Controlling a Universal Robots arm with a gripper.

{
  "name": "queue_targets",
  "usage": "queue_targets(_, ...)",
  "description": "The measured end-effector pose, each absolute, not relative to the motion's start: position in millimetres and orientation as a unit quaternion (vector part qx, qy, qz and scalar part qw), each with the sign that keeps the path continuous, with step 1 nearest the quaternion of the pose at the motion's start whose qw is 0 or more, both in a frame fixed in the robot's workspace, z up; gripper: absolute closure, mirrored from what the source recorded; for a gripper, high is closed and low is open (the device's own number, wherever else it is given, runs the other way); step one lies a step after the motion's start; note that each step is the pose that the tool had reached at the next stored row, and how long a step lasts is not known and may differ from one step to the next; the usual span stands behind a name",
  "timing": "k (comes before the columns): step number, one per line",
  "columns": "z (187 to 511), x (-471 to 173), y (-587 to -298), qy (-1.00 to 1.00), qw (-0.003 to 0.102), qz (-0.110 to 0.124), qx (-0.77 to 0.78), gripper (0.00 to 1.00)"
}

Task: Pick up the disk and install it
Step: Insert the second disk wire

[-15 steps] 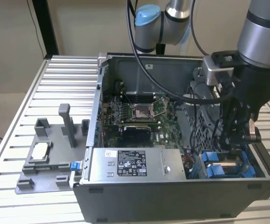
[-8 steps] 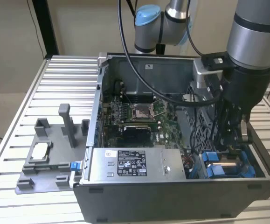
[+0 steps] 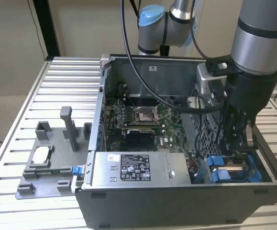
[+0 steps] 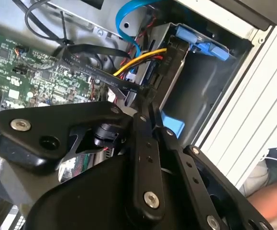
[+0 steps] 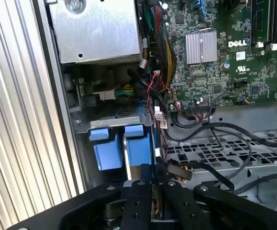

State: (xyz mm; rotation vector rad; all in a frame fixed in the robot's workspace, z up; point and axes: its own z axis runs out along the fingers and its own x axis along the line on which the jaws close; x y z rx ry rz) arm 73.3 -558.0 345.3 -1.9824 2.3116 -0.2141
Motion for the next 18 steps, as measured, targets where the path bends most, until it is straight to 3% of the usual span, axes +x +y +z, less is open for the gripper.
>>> queue_targets(18, 341.5, 74.9, -561.2, 0.743, 0.051, -0.069, -0.663, 1.00)
